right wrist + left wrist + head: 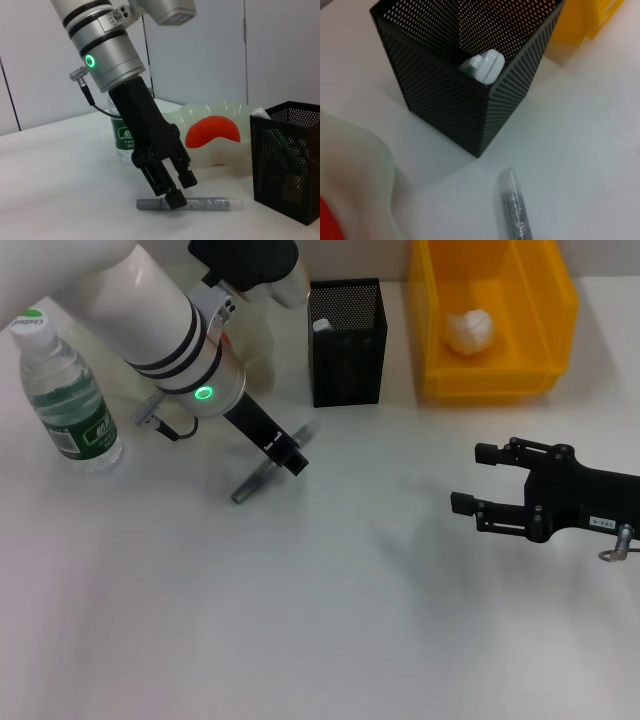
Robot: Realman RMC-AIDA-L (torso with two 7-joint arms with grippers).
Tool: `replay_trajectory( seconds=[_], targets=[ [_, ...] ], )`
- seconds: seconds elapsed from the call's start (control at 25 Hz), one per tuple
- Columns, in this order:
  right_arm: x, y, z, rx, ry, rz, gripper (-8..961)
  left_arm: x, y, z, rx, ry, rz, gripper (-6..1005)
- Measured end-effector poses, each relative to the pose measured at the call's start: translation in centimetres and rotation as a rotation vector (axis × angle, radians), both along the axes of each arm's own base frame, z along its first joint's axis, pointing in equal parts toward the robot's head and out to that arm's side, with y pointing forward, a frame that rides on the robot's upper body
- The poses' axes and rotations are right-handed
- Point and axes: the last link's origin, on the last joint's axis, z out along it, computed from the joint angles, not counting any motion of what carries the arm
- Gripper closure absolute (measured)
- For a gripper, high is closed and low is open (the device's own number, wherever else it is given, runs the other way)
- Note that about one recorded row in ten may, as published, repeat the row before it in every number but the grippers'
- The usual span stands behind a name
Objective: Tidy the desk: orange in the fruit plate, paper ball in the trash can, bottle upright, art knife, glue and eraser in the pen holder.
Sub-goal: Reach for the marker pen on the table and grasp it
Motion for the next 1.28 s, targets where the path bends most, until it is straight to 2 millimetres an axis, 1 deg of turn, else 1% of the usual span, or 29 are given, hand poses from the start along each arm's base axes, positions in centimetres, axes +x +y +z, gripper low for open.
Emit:
replay_trajectory(
  seconds=[0.12,0.16,0.36,0.76,1.12,1.28],
  targets=[
    [-0.1,0.0,0.0,0.000,0.001,0.001,277,-0.1,0.0,0.0,0.001,0.000,-0.001,401],
    [-0.1,0.0,0.0,0.000,0.001,0.001,278,-0.4,0.0,-0.1,-0.001,0.007,0.004,433],
    [-0.1,0.1,0.0,0.002,0.002,0.003,281,-0.8,0.1,-0.3,0.000,0.019,0.007,423],
    [-0.1,0.1,0.0,0.003,0.000,0.001,289,-0.9,0.1,-0.3,0.003,0.020,0.006,569],
    [0.0,0.1,-0.1,0.002,-0.006,-0.001,296,-1.3,-0.2,-0.6,-0.012,0.037,0.008,609],
    [0.0,0.1,-0.1,0.002,-0.006,-0.001,299,-1.4,-0.2,-0.7,-0.008,0.037,0.009,609]
  ],
)
